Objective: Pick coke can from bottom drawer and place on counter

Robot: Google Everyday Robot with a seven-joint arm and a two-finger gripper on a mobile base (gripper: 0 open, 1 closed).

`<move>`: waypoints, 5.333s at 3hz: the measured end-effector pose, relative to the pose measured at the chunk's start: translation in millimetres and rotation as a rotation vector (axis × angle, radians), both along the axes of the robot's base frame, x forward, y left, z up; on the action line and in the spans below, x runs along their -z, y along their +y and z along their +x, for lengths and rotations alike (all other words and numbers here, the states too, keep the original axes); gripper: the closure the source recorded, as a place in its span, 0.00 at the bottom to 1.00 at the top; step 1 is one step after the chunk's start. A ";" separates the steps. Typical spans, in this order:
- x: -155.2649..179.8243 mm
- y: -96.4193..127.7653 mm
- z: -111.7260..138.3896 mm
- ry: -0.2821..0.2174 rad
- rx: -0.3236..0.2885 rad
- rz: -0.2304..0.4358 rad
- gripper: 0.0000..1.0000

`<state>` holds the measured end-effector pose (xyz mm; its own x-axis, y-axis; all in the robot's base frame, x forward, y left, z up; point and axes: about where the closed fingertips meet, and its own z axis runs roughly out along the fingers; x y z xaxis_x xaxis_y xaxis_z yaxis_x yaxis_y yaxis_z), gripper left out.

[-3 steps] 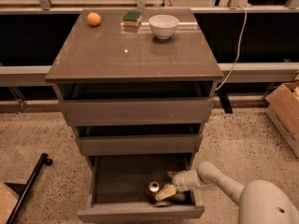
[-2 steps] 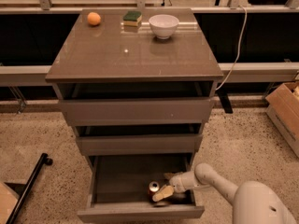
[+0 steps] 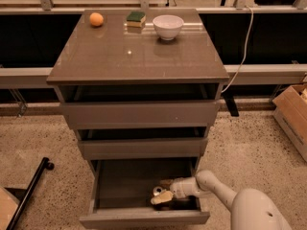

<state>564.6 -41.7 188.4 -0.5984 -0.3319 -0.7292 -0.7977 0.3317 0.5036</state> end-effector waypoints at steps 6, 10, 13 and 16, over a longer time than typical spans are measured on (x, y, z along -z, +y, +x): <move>-261.1 -40.4 -30.7 -0.047 -0.104 -0.081 1.00; -462.3 -23.7 -50.6 -0.175 -0.113 -0.592 1.00; -497.2 -21.8 -50.1 -0.196 -0.113 -0.372 1.00; -663.3 21.0 -37.2 -0.488 -0.141 -0.318 1.00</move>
Offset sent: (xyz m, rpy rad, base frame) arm -0.0083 0.0240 0.0218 0.0880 -0.0155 0.0118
